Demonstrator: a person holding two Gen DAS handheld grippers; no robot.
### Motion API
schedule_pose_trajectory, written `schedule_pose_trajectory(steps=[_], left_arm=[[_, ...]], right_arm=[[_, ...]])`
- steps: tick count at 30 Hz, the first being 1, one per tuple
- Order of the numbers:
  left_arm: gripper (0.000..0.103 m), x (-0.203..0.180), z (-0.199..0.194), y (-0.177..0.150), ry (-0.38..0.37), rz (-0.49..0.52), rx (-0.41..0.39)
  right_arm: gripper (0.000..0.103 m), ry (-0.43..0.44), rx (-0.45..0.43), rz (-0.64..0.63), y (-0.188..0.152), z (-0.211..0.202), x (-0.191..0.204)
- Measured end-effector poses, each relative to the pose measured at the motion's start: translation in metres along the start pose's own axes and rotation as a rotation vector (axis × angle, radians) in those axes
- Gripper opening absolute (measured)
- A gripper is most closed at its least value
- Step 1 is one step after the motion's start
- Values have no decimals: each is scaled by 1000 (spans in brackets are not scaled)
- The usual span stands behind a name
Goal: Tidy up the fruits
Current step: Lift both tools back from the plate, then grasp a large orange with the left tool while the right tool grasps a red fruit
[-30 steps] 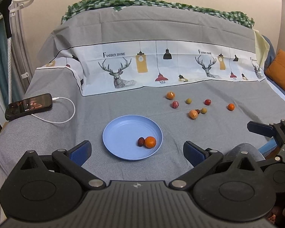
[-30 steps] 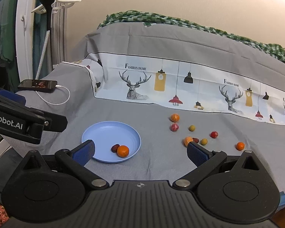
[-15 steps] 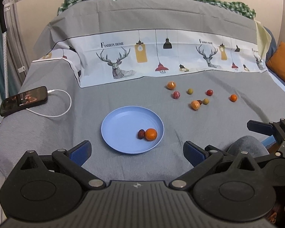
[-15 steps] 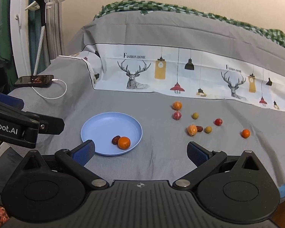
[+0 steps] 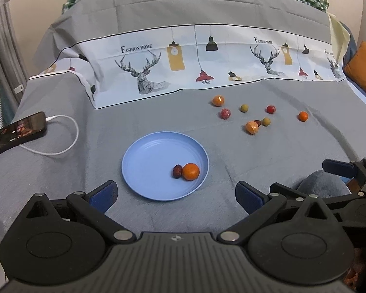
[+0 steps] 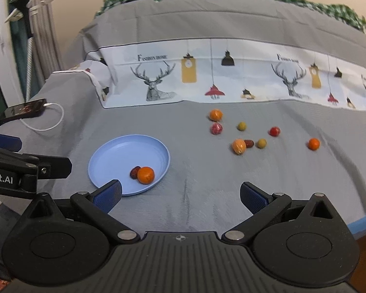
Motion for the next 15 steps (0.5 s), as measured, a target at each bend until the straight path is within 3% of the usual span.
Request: schedule_pose_trajectory(steps=[8, 15], left_arm=[[103, -22, 35, 22, -32, -7, 26], [103, -58, 88, 54, -64, 20, 47]], right_arm=[[102, -58, 7, 52, 7, 16, -35], [102, -207, 11, 131, 17, 48, -115]])
Point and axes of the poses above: each gripper's, at about its wrist camera, not at the fingertips, and z roughly the way its jaws point, x to its left, y to its top, the point moved 10 cm from there along z, roughly the way its jaws point, and after that the axes turned 4 degrees about -y, right-handed, at the moved point
